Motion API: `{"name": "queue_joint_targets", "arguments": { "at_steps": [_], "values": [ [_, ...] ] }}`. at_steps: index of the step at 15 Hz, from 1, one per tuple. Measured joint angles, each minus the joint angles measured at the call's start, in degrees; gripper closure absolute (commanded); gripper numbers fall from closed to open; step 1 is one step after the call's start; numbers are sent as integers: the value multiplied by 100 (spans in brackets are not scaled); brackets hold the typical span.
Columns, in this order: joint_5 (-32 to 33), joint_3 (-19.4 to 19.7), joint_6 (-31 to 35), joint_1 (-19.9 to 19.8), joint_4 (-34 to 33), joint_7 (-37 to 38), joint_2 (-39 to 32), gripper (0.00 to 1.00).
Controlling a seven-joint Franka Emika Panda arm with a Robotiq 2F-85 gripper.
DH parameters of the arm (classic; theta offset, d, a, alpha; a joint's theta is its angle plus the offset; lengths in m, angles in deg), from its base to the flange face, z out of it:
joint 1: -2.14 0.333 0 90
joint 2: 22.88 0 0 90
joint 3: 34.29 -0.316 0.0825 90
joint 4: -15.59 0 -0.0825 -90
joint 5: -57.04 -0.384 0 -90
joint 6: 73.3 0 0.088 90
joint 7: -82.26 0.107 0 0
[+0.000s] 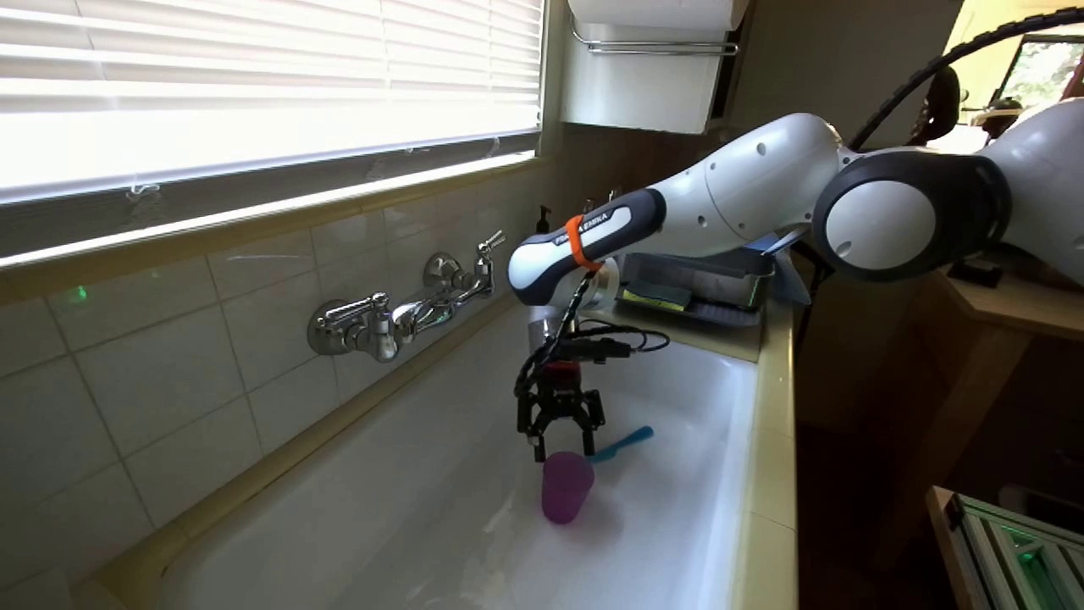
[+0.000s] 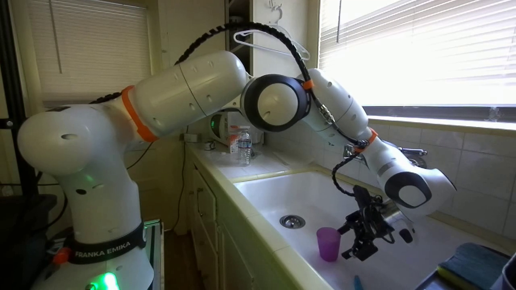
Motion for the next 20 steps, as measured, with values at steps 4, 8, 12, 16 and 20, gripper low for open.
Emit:
{"name": "queue_joint_targets", "arguments": {
  "at_steps": [4, 8, 12, 16, 20],
  "values": [
    [61, 0, -98, 15, -313, -5, -273, 0],
    [59, -20, -98, 37, -594, -5, -503, 0],
    [57, -105, -150, 57, -804, -2, -661, 0],
    [57, -146, -545, 110, -969, 0, -765, 0],
    [60, -157, -948, 165, -1146, 0, -874, 42]
  ]
}}
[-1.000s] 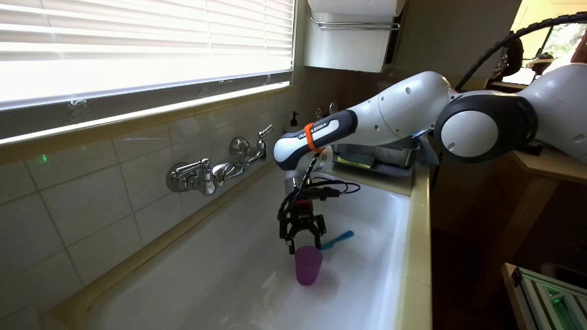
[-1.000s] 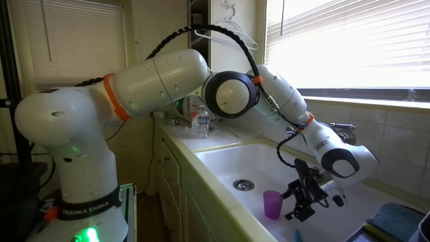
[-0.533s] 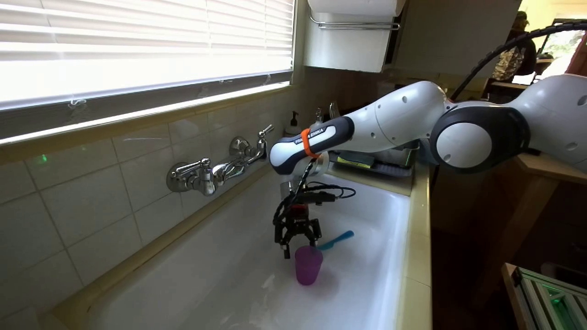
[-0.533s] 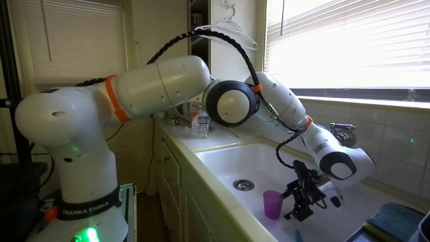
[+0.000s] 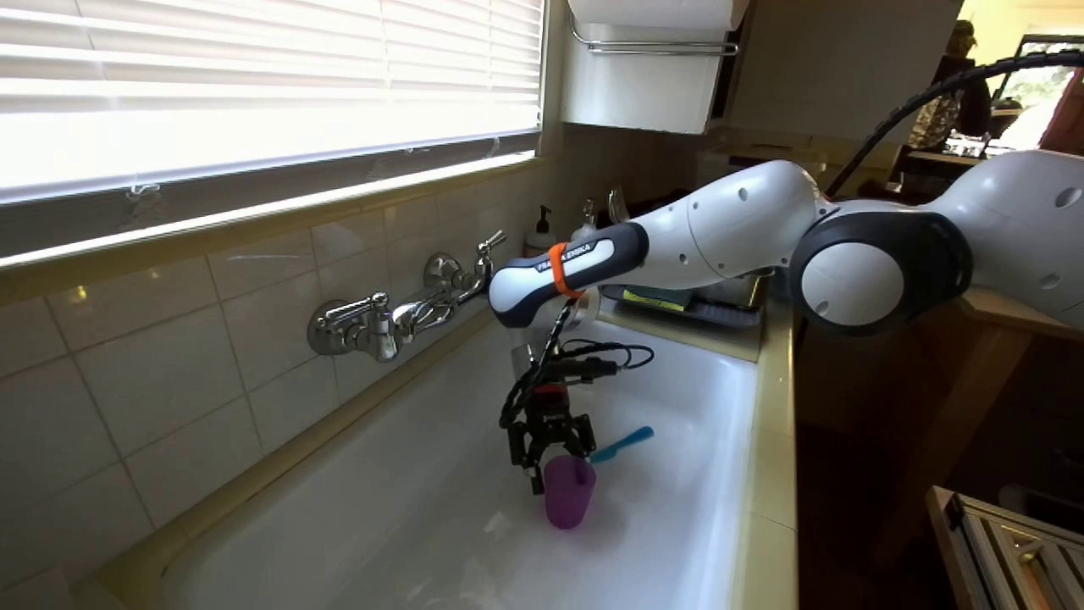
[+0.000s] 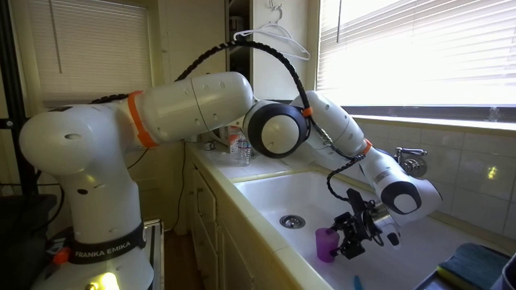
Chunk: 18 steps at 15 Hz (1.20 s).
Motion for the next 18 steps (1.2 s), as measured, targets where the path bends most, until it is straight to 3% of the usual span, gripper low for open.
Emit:
{"name": "queue_joint_targets", "arguments": {
  "at_steps": [1, 9, 18],
  "values": [
    [3, 0, -55, 12, -41, 5, -35, 50],
    [30, 64, -7, 77, -315, 85, -133, 51],
    [758, 760, 1681, 617, -67, 401, 206, 51]
  ]
}}
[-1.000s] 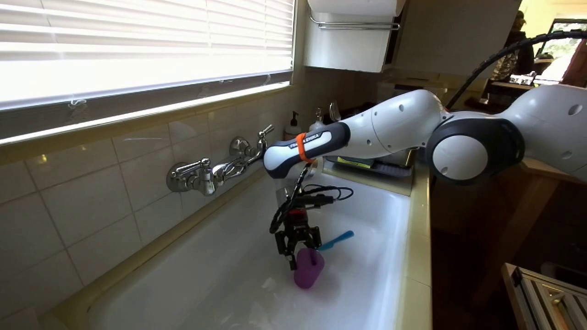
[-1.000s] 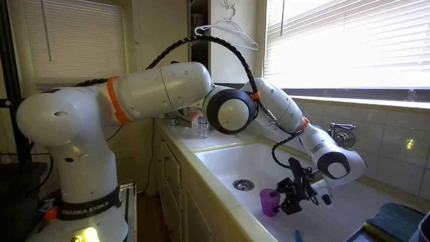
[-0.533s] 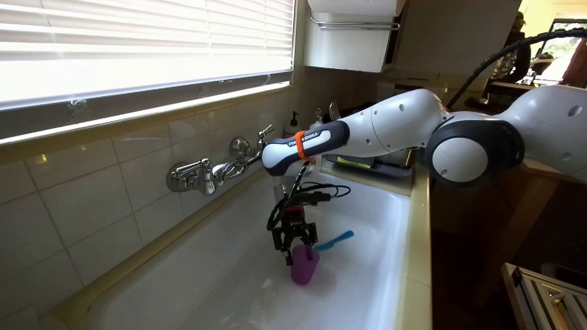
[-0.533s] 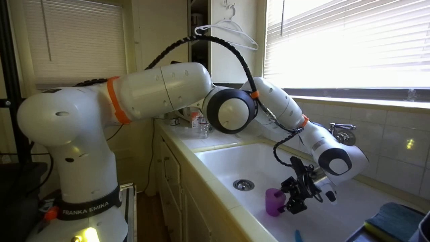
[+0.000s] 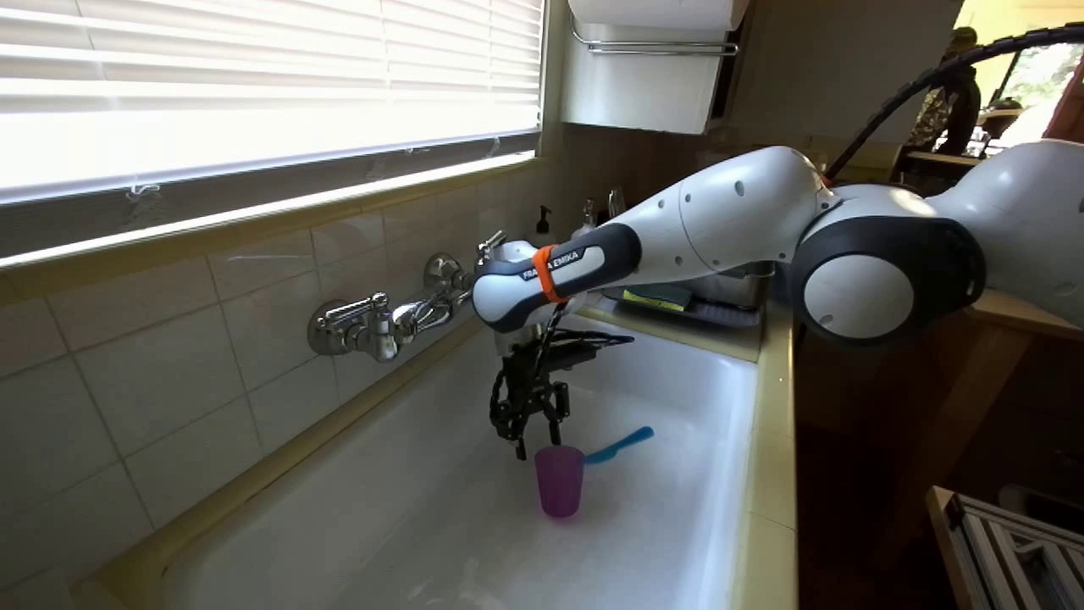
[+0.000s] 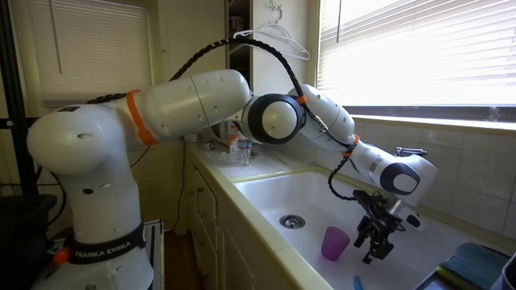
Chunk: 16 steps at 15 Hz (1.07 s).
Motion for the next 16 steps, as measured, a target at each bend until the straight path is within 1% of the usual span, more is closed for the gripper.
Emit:
{"name": "queue_joint_targets", "arguments": {
  "at_steps": [2, 3, 4, 5, 6, 7, 12, 16],
  "values": [
    [68, 145, 341, 86, 178, 56, 68, 51],
    [83, 198, 477, 124, 270, 79, 110, 21],
    [85, 240, 607, 156, 369, 89, 160, 5],
    [85, 268, 720, 182, 483, 90, 218, 3],
    [85, 280, 811, 200, 606, 90, 285, 5],
    [84, 280, 842, 214, 734, 89, 365, 0],
    [55, 166, 825, 221, 1334, 0, 764, 0],
    [57, -78, 636, 121, 1668, -46, 995, 0]
  ]
}}
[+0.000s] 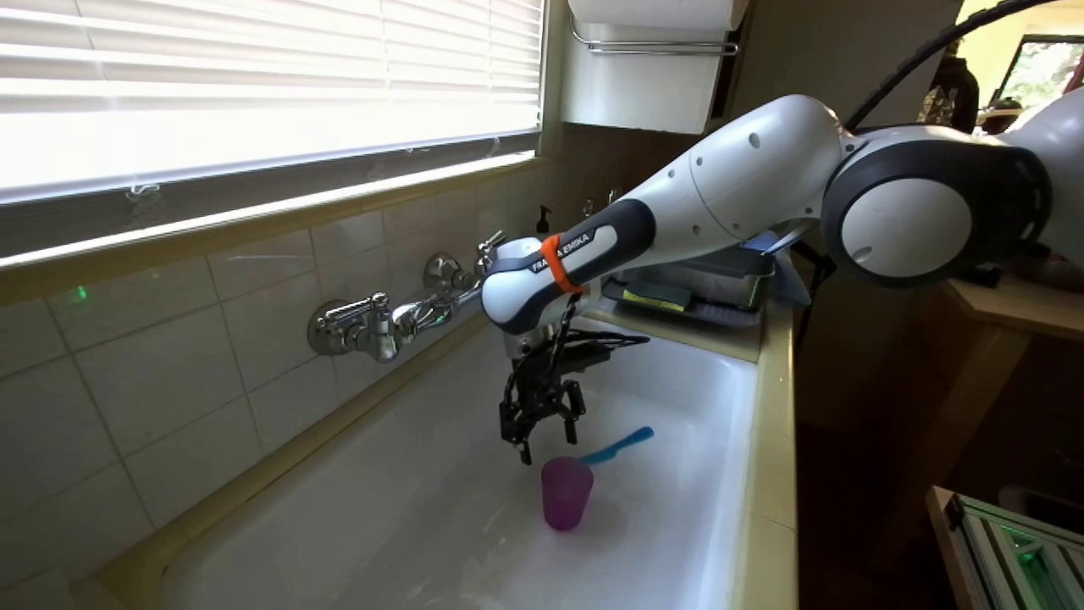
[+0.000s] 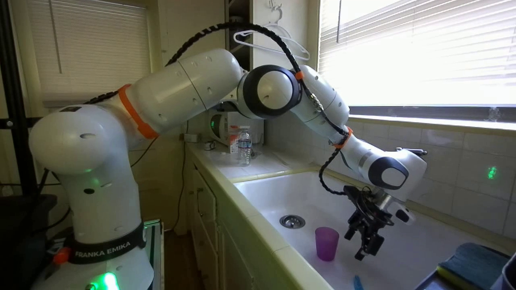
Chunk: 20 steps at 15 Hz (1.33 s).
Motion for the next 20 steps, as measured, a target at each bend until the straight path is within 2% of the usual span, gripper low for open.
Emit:
{"name": "queue_joint_targets", "arguments": {
  "at_steps": [9, 17, 18, 19, 20],
  "values": [
    [-61, -348, -776, -193, 199, -224, 91, 0],
    [-340, -508, -843, -246, 164, -271, -107, 0],
    [-351, -518, -855, -246, 147, -271, -142, 25],
    [-357, -528, -874, -246, 125, -271, -176, 26],
    [-365, -536, -913, -246, 95, -272, -209, 32]
  ]
}}
